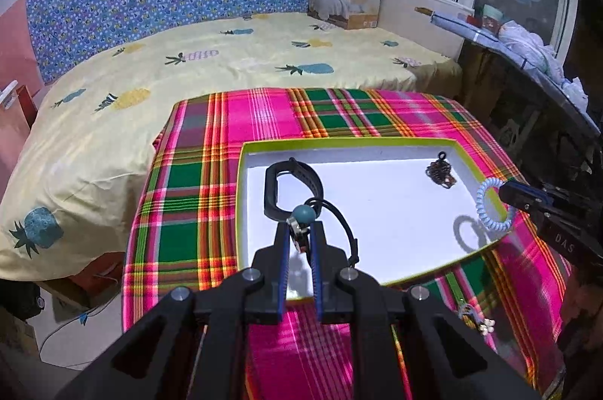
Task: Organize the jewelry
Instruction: 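Carry both held bracelets over the yellow box with both tools, then open both tools to release the bracelets into the box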
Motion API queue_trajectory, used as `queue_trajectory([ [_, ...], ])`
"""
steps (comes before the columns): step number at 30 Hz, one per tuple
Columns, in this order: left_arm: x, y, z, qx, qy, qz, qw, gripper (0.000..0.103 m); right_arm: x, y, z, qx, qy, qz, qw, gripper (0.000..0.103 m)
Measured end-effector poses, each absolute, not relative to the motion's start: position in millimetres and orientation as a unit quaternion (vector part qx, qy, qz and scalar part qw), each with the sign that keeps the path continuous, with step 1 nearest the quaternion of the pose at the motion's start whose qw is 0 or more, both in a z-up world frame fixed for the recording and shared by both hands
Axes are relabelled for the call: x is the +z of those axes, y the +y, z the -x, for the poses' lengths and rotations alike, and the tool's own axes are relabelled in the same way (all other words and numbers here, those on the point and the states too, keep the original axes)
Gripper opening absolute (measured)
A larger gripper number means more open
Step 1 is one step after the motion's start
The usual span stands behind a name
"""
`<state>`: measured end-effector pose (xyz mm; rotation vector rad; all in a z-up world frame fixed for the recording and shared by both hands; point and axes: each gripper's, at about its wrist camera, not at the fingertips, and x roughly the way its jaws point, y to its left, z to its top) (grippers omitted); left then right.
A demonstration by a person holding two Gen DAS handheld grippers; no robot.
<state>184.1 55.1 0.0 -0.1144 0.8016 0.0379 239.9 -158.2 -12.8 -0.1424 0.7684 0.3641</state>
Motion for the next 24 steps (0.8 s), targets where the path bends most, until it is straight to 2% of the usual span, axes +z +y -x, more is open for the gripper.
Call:
queue_trajectory([
  [14,-35.1,56.9,-206.6,0.032,0.443,0.046,0.895,0.011,-49.5,-146.6,-267.8,0.172,0.421,0.097,0.885,0.010],
  [24,-37.7,54.0,-209.4,0.031,0.446,0.042,0.894,0.012,-57.5,-139.8,-273.3,0.176,0.440,0.107,0.874,0.011],
])
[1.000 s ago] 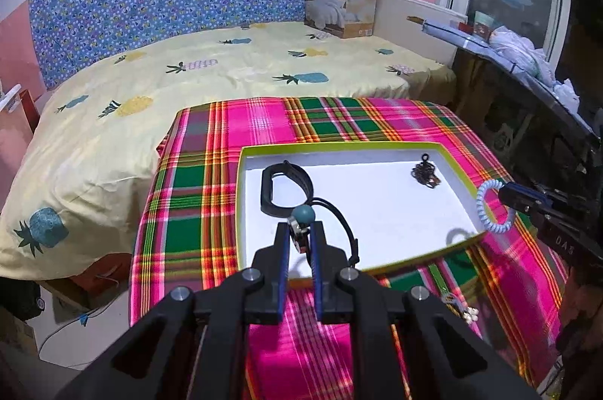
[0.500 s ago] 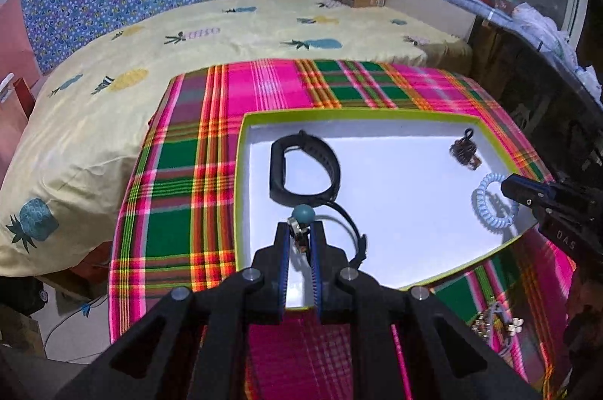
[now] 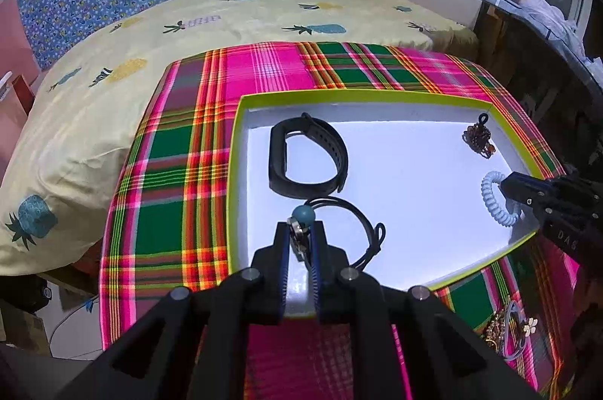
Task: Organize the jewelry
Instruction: 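Open both tools to release the bracelets into the box, then reach down and grasp the red tassel charm with the left tool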
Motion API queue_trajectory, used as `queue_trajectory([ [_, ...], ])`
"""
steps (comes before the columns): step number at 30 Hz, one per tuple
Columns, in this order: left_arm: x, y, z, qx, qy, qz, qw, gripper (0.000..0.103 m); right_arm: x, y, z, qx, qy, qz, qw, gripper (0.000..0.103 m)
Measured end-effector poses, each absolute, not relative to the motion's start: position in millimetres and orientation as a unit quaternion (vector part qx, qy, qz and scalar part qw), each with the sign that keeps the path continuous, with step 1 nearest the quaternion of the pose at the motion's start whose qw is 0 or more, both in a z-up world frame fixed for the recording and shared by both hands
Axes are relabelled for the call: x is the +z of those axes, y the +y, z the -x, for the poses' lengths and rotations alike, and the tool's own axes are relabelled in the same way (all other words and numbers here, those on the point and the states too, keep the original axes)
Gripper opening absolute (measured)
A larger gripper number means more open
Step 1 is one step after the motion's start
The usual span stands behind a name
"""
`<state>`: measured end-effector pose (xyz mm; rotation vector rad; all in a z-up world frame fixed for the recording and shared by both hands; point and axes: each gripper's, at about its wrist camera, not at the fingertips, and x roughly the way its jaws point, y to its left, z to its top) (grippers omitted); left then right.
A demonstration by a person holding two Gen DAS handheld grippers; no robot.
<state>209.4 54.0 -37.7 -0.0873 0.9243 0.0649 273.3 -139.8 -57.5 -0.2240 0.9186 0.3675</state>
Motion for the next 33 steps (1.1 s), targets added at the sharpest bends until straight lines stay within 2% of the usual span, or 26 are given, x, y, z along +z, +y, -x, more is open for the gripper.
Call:
queue_trajectory([
  [3,-36.8,54.2,-208.7,0.035,0.443,0.045,0.895,0.013,-56.2,-140.6,-271.9,0.176,0.439,0.103,0.875,0.013],
  [7,-32.2,57.8,-203.0,0.036,0.435,0.059,0.898,0.024,-50.2,-144.2,-265.8,0.176,0.431,0.097,0.880,0.029],
  [9,-28.0,59.1,-197.8,0.038,0.428,0.061,0.901,0.024,-45.4,-146.2,-261.7,0.177,0.426,0.091,0.882,0.031],
  [20,-7.6,49.3,-147.4,0.035,0.402,0.051,0.913,0.024,-11.4,-162.8,-202.7,0.188,0.378,0.058,0.905,0.031],
  [33,3.0,21.0,-84.1,-0.002,0.392,0.038,0.919,0.024,-2.7,-173.4,-129.5,0.214,0.355,0.034,0.910,0.031],
])
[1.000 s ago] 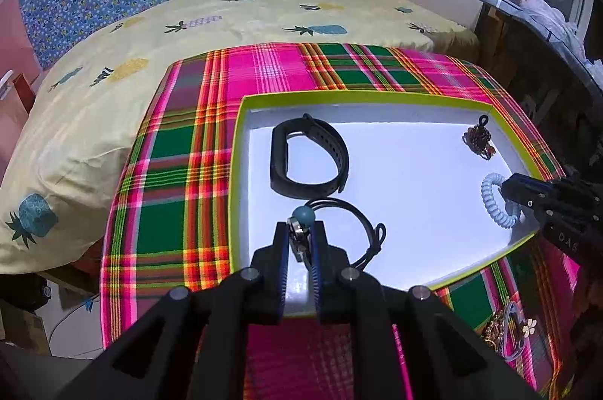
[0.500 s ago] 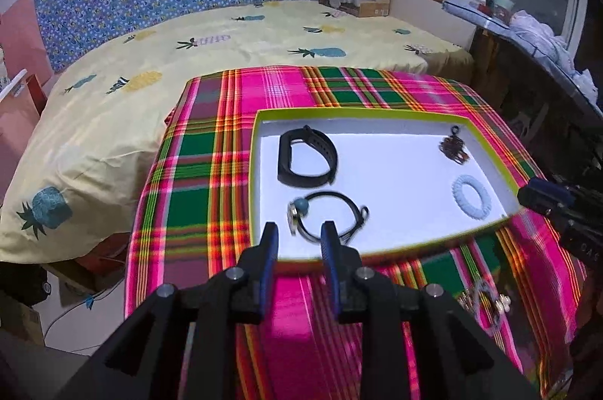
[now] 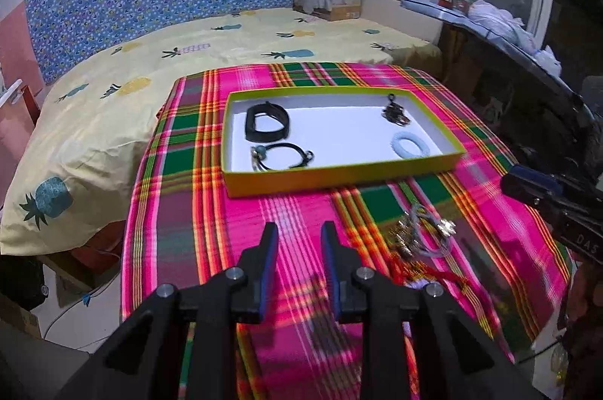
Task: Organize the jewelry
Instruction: 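Reach down and grasp the red tassel charm with the left tool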
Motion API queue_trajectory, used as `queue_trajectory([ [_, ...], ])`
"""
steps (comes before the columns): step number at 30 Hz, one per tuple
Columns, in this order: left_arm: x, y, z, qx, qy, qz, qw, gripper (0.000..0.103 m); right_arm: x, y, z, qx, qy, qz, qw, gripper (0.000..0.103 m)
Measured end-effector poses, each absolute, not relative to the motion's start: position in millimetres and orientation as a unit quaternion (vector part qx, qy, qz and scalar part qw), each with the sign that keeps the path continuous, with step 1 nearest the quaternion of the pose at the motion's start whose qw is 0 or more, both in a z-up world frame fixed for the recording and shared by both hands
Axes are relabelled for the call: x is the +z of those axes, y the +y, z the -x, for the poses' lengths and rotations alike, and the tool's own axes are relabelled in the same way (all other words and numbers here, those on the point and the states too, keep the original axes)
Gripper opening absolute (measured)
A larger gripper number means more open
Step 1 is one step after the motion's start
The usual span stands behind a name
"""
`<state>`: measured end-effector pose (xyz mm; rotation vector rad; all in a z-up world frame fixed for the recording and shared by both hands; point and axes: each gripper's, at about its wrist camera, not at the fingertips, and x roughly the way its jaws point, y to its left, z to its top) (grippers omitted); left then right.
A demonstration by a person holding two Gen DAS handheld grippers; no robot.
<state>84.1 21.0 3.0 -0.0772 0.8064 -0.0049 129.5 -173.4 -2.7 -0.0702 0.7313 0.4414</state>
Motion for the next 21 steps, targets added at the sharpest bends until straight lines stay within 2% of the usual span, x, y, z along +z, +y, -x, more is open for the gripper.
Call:
queue_trajectory([
  [21,-5.5,6.2,-37.3,-0.036,0.397,0.053,0.916,0.024,-16.8,-172.5,-79.3,0.238,0.377,0.028,0.895,0.031],
])
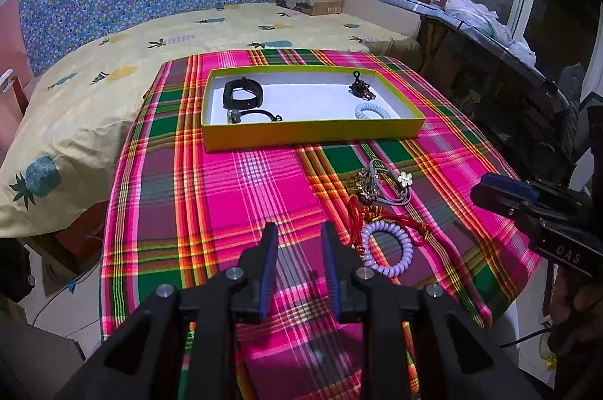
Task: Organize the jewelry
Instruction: 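Reach down and grasp the red tassel charm with the left tool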
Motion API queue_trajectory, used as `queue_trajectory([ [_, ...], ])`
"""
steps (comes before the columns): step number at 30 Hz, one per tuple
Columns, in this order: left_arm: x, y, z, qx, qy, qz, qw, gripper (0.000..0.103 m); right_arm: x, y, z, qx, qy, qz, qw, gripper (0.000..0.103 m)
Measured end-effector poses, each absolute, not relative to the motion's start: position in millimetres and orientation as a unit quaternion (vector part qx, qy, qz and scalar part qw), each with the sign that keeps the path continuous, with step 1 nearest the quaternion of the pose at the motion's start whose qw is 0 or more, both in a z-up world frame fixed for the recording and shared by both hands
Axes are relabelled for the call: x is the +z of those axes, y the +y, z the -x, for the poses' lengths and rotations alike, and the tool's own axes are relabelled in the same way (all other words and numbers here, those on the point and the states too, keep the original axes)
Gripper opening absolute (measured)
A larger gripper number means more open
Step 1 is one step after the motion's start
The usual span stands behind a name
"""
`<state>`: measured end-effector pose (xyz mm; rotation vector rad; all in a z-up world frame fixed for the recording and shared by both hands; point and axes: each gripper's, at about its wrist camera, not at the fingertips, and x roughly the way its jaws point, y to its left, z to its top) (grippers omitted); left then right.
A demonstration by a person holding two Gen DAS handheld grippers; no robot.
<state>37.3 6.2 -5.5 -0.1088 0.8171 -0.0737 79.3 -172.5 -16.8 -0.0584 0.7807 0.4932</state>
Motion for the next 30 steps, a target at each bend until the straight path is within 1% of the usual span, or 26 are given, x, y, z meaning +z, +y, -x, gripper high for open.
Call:
queue_trajectory([
  [13,-7.9,-6.7,-42.4,-0.058,0.402,0.048,0.912,0.024,-18.8,-168.2,-77.0,0.241,0.381,0.037,0.892,0.031],
  [30,-31.7,-29.9,-77.2,-0.098,0.433,0.060,0.894,0.024,-31.6,-172.0,-87.6,0.235,0.400,0.032,0.885,0.031],
])
